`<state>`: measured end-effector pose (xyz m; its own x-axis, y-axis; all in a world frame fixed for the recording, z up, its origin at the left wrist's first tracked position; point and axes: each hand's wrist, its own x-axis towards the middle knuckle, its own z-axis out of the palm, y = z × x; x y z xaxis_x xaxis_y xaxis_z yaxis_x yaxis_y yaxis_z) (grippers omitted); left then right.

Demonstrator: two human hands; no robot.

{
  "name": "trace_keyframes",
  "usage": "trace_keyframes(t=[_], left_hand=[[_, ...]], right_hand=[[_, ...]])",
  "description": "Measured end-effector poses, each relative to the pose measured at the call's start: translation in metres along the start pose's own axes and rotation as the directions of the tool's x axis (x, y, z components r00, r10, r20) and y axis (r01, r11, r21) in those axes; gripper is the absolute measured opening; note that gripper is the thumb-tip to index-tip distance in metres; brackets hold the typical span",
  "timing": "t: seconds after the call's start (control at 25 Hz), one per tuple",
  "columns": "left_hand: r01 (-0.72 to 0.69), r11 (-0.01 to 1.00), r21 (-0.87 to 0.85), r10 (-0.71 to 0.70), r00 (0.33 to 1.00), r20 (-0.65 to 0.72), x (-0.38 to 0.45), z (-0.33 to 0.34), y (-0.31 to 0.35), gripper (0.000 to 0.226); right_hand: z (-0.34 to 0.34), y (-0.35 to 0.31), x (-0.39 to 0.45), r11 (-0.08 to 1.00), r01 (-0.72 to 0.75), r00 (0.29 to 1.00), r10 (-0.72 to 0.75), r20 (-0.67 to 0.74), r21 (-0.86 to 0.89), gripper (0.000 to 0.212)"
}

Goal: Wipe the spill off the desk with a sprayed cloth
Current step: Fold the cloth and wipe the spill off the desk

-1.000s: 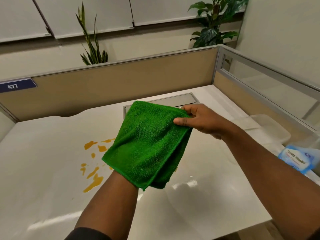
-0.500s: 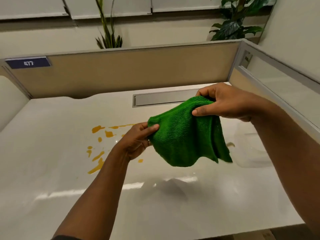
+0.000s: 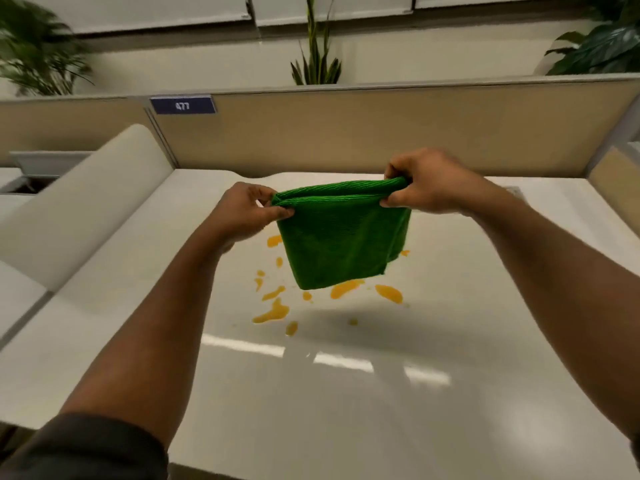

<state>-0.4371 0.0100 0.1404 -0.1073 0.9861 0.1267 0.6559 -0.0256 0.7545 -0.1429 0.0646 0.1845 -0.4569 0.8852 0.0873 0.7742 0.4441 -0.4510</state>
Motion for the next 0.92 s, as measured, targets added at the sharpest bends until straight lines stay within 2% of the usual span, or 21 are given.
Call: trace_keyframes(t=[0.12, 0.24, 0.32, 0.4, 0.52, 0.6, 0.68, 0.76, 0.84, 0.92], left_hand=[[0.079, 0.995, 0.057, -0.076, 0.996, -0.043, 0.047, -0.029, -0.039, 0.014], [0.083, 0.996, 0.03, -0.079, 0.991, -0.11, 0.086, -0.044, -0.076, 0.014], [0.062, 0.998, 0.006, -0.06, 0.98, -0.19, 0.1, -0.048, -0.105, 0.018], [0.014, 0.999, 0.053, -0.001, 0.97, -0.243, 0.1, -0.045, -0.14, 0.021], [-0.043, 0.986, 0.162, 0.076, 0.976, -0.205, 0.066, -0.024, -0.197, 0.021], [-0.042, 0.973, 0.229, 0.06, 0.996, -0.072, 0.034, -0.007, -0.233, 0.021], [-0.099, 0.933, 0.345, 0.066, 0.992, 0.106, 0.003, 0.006, -0.262, 0.026], [-0.171, 0.913, 0.371, 0.088, 0.969, 0.231, -0.018, 0.01, -0.278, 0.043], [-0.17, 0.93, 0.327, 0.115, 0.977, 0.182, -0.018, 0.004, -0.29, 0.053], [-0.112, 0.935, 0.335, 0.108, 0.994, 0.031, 0.001, -0.001, -0.297, 0.052]], right_hand=[[0.041, -0.029, 0.066, 0.997, -0.051, 0.995, 0.047, -0.087, -0.052, 0.017], [0.084, -0.051, 0.12, 0.99, -0.14, 0.957, 0.132, -0.257, -0.013, 0.014], [0.116, -0.058, 0.14, 0.992, -0.121, 0.916, 0.127, -0.381, 0.04, 0.015], [0.157, -0.058, 0.141, 0.997, -0.061, 0.892, 0.08, -0.444, 0.055, 0.017], [0.225, -0.045, 0.108, 1.0, -0.015, 0.938, 0.022, -0.347, 0.022, 0.022], [0.263, -0.04, 0.08, 0.997, -0.075, 0.987, 0.075, -0.145, 0.007, 0.026], [0.287, -0.04, 0.058, 0.986, -0.139, 0.987, 0.146, 0.072, -0.094, 0.028], [0.295, -0.041, 0.044, 0.976, -0.118, 0.975, 0.149, 0.163, -0.184, 0.027], [0.297, -0.044, 0.043, 0.978, -0.11, 0.992, 0.119, 0.039, -0.176, 0.022], [0.3, -0.051, 0.061, 0.982, -0.129, 0.983, 0.109, -0.145, -0.136, 0.031]])
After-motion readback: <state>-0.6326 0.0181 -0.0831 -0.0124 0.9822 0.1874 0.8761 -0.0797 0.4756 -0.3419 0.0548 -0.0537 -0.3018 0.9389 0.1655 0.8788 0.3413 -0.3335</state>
